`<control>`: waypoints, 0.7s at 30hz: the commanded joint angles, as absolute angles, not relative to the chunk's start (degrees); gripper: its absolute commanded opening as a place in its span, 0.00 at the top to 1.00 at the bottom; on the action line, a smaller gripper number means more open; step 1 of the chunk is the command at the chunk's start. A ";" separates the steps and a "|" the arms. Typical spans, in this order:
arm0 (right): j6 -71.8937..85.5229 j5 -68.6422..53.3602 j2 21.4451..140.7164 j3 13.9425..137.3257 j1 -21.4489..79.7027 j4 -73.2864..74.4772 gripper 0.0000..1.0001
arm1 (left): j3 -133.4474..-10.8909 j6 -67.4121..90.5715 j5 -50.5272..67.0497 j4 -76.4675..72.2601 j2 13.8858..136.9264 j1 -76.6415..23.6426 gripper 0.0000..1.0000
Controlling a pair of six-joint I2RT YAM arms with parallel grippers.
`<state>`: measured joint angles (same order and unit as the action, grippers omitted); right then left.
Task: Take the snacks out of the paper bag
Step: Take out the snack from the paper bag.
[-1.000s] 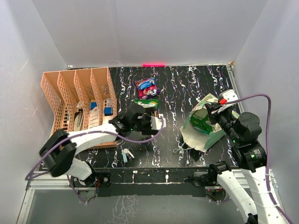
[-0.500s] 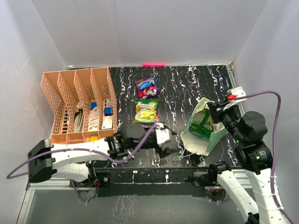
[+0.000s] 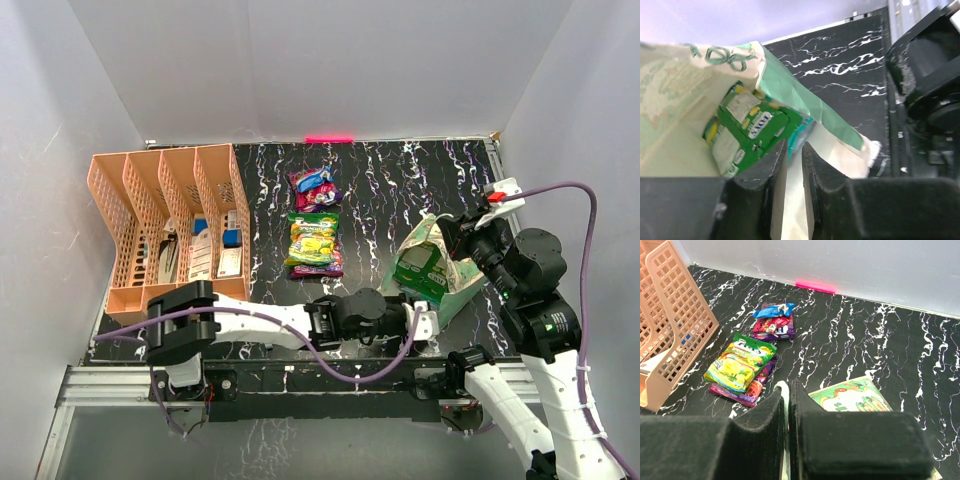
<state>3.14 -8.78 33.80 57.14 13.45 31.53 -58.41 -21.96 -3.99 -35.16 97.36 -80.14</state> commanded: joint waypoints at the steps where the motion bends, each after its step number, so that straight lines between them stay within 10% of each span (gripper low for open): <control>1: 3.31 -8.43 33.18 59.67 13.54 27.69 0.93 | -62.62 -36.00 -3.70 -35.98 102.14 -78.30 0.85; 11: 2.66 -8.96 33.40 60.94 13.56 28.03 0.93 | -72.01 -42.38 -3.04 -37.98 114.99 -73.26 0.83; 21: 2.61 -9.94 33.66 61.44 13.52 27.96 0.93 | -78.73 -41.12 -3.58 -37.28 120.97 -72.14 0.60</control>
<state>2.92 -8.95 33.85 58.37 13.45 31.64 -74.98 -40.84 -3.49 -36.07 120.31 -72.03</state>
